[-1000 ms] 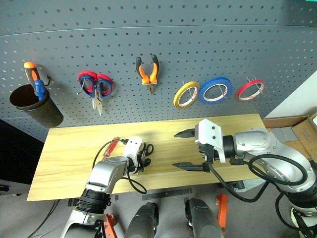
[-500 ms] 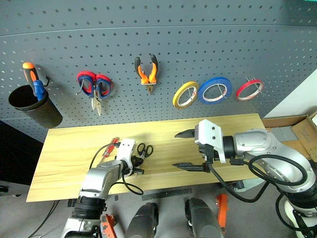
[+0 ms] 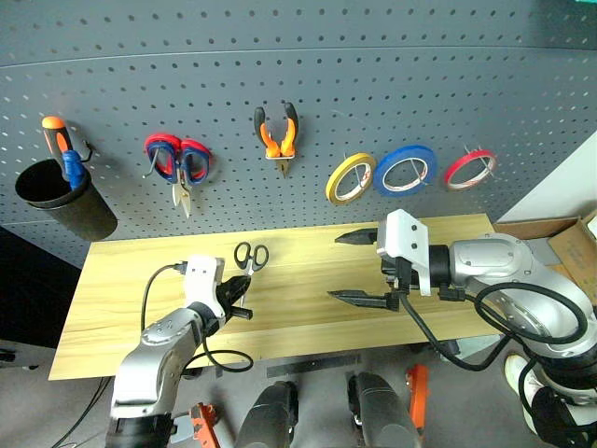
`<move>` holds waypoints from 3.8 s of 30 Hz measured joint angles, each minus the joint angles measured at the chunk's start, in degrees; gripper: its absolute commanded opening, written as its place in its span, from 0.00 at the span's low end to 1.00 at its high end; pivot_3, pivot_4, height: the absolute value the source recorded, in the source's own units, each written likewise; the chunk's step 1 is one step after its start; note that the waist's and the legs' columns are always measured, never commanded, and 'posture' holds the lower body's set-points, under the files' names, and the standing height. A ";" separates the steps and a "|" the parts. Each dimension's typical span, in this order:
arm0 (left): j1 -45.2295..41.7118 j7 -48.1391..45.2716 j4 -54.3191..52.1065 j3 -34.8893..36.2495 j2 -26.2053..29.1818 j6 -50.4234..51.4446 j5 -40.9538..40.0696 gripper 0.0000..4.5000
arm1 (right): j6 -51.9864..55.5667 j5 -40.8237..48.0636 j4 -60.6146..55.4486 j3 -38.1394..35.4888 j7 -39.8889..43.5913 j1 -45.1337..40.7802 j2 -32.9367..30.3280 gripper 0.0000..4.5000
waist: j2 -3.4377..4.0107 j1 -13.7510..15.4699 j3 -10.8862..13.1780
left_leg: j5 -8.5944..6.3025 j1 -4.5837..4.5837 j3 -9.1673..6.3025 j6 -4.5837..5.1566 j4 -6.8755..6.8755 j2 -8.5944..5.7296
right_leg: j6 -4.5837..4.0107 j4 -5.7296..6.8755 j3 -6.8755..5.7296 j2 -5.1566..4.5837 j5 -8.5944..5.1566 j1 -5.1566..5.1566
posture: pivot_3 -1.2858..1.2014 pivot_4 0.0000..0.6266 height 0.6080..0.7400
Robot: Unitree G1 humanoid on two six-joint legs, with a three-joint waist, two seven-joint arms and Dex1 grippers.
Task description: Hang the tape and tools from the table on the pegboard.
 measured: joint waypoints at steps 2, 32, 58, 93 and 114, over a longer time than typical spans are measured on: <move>1.30 -0.23 -2.85 1.20 0.32 -2.07 -0.15 0.01 | -1.38 -0.15 0.43 -0.56 0.09 -0.03 0.03 1.00 | 0.00 0.02 0.00 | 0.00 0.00 0.02 0.00 0.01 0.00 | 0.00 -0.02 0.02 0.00 0.00 0.01 | 0.44 0.38 1.00; -2.58 9.65 -15.26 13.63 0.73 -6.19 -6.52 0.01 | -10.24 -3.46 13.21 -2.50 5.24 -7.98 4.70 1.00 | -0.04 3.34 -0.39 | 0.02 -0.01 -0.11 -0.06 0.16 -0.03 | 0.00 0.05 -0.41 -0.03 0.01 0.03 | 0.49 0.28 1.00; -9.73 10.37 -3.28 11.46 1.79 -5.16 -7.48 0.01 | -9.55 -4.40 13.24 -2.18 3.40 -10.06 7.94 1.00 | -0.04 2.97 -0.41 | 0.02 -0.01 -0.10 -0.08 0.22 -0.01 | -0.02 0.12 -0.43 -0.03 0.03 0.00 | 0.48 0.31 1.00; -20.59 2.75 29.63 -5.07 11.76 10.79 5.48 0.99 | 4.90 2.27 8.97 -0.96 -6.72 -8.92 13.26 1.00 | -0.01 2.33 -0.43 | 0.02 -0.01 -0.16 -0.08 0.24 -0.01 | -0.06 0.24 -0.47 -0.04 0.05 -0.04 | 0.47 0.36 1.00; -29.67 -2.14 50.22 -8.79 10.58 7.90 9.54 0.36 | 6.41 1.58 7.94 1.31 -8.23 -8.94 13.69 1.00 | -0.01 1.10 -0.43 | 0.02 -0.01 -0.16 -0.08 0.24 -0.02 | -0.05 0.29 -0.45 -0.07 0.05 -0.07 | 0.46 0.37 1.00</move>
